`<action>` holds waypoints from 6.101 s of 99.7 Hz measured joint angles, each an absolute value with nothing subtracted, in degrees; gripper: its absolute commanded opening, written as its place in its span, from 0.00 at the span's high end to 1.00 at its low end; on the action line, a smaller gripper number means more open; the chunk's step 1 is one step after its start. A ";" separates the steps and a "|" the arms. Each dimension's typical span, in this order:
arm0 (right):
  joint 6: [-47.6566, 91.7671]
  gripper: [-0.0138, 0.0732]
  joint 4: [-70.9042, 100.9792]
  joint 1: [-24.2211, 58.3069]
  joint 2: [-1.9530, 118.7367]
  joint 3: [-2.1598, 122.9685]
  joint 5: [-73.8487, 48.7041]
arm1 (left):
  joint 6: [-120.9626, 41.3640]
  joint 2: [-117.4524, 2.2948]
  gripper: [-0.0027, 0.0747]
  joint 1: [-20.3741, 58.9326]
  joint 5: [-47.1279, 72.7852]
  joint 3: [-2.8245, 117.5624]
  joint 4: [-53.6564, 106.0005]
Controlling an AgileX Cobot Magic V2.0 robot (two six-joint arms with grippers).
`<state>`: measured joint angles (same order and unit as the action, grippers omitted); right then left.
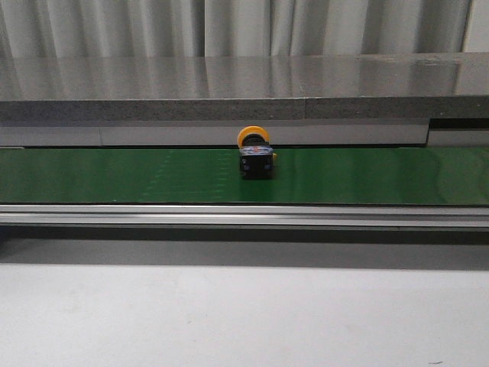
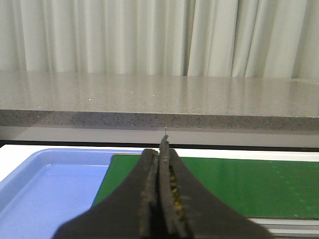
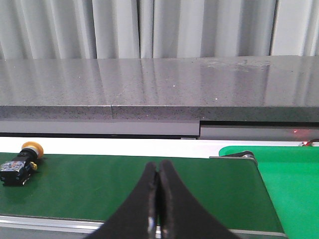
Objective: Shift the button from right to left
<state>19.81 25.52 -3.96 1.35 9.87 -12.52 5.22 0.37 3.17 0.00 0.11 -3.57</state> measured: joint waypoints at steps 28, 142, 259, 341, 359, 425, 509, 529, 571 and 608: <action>19.81 0.92 25.52 -3.96 1.35 9.87 -12.52 | 5.22 0.37 0.99 3.17 0.00 0.11 -3.57; 19.81 0.92 25.52 -3.96 1.35 9.87 -12.52 | 5.22 -0.18 0.99 3.17 9.74 8.10 -3.31; 19.63 0.92 25.52 -3.96 1.35 9.87 -12.52 | 2.64 -82.98 0.05 3.17 40.70 68.42 -3.16; 19.63 0.92 25.52 -3.96 1.35 9.87 -12.35 | 2.85 -109.57 0.12 11.38 64.70 92.84 1.62; 19.63 0.92 25.52 -3.96 1.35 9.87 -12.35 | 5.14 -111.46 0.12 11.38 64.82 92.98 0.00; 19.63 0.92 25.52 -3.96 1.35 9.87 -12.09 | 7.49 -113.10 0.69 11.06 64.08 93.69 -3.65; 19.77 0.92 25.52 -3.96 1.35 9.87 -11.86 | 2.21 -109.57 0.69 -9.71 71.08 104.55 -4.12; 19.77 0.92 25.52 -3.96 1.35 9.87 -11.86 | -2.65 -109.34 0.69 -16.25 71.11 102.65 -1.59; 19.77 0.92 25.52 -3.96 1.35 9.87 -11.86 | -8.87 -109.34 0.69 -19.32 64.70 91.56 0.00; 19.77 0.92 25.52 -3.96 1.35 9.87 -11.86 | -12.87 -113.19 0.69 -18.93 59.07 88.05 0.00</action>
